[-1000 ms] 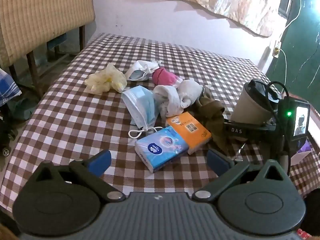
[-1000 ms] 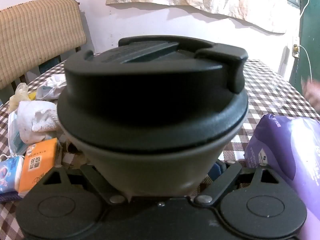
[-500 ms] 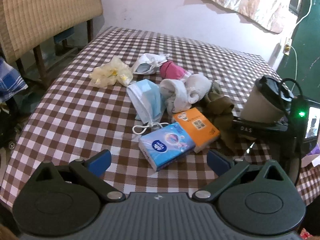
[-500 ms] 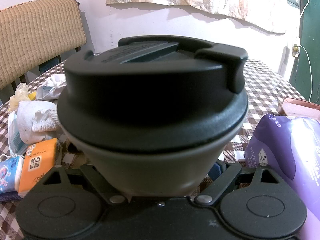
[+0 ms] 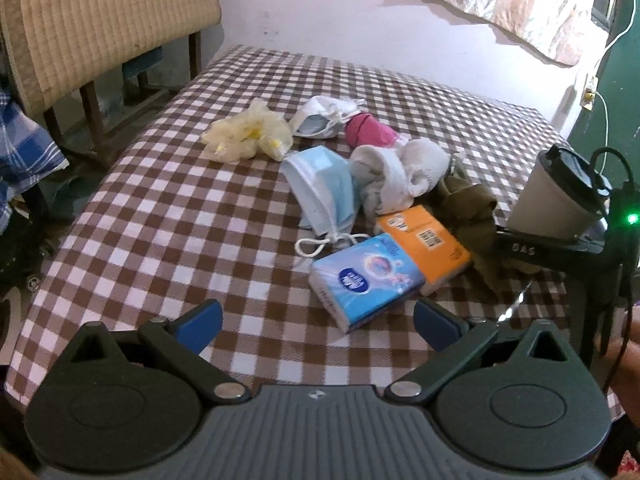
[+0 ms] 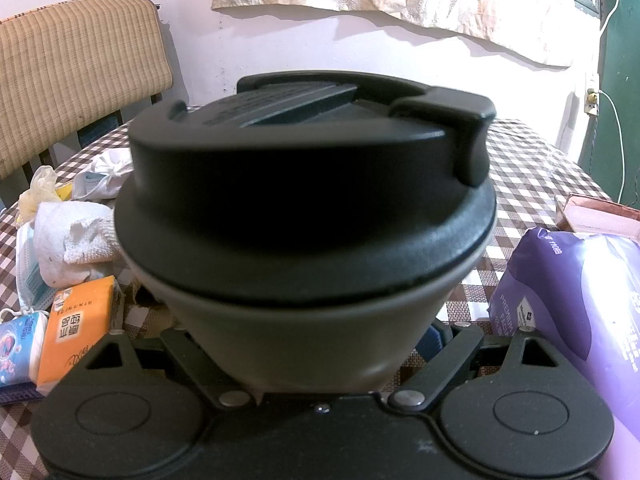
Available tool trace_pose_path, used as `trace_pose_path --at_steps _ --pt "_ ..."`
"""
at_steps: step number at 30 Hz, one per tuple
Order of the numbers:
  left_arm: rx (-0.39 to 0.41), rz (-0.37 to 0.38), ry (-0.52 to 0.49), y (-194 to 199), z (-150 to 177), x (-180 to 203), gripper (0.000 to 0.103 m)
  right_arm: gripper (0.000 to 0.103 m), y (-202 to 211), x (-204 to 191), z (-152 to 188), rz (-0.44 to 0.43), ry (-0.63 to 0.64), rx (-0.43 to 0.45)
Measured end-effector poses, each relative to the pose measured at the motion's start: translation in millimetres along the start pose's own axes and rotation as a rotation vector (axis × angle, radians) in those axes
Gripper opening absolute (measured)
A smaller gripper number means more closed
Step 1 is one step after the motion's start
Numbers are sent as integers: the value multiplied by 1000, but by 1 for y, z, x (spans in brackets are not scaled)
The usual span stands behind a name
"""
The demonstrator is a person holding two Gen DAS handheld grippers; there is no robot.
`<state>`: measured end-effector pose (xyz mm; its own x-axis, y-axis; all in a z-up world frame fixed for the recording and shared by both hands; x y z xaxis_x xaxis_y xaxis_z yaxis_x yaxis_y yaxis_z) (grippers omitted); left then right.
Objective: Organize soft objects
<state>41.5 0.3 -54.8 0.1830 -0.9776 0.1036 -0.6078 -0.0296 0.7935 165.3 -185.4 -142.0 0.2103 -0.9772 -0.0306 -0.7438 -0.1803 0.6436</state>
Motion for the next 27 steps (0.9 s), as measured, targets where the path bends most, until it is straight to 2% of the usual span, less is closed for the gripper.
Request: trace_pose_path --at_steps 6,8,10,11,13,20,27 --pt "0 16 29 3 2 -9 103 101 1 -1 -1 -6 13 -8" --pt "11 18 28 6 2 -12 103 101 7 -3 -7 -5 11 -67" --pt "16 13 33 5 2 -13 103 101 21 -3 -8 10 -32 -52" --pt "15 16 40 5 1 -15 103 101 39 -8 -11 -10 -15 -2" --pt "12 30 48 3 1 -14 103 101 64 -18 -10 4 31 46" --pt "16 65 37 1 -3 -3 103 101 107 -34 11 -35 85 98" --pt "16 78 35 -14 -13 17 103 101 122 -44 25 -82 90 102"
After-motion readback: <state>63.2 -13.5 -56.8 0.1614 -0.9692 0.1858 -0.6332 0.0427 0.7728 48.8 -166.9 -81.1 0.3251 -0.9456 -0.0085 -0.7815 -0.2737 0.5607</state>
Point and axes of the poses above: each gripper's, at about its wrist camera, not at the fingertips, and y roughly against the way its jaws point, x to its right, z to its underside, the point moved 3 cm from there along -y, roughly the way its jaws point, and after that the axes turned 4 degrees about -x, right-handed, at the moved point
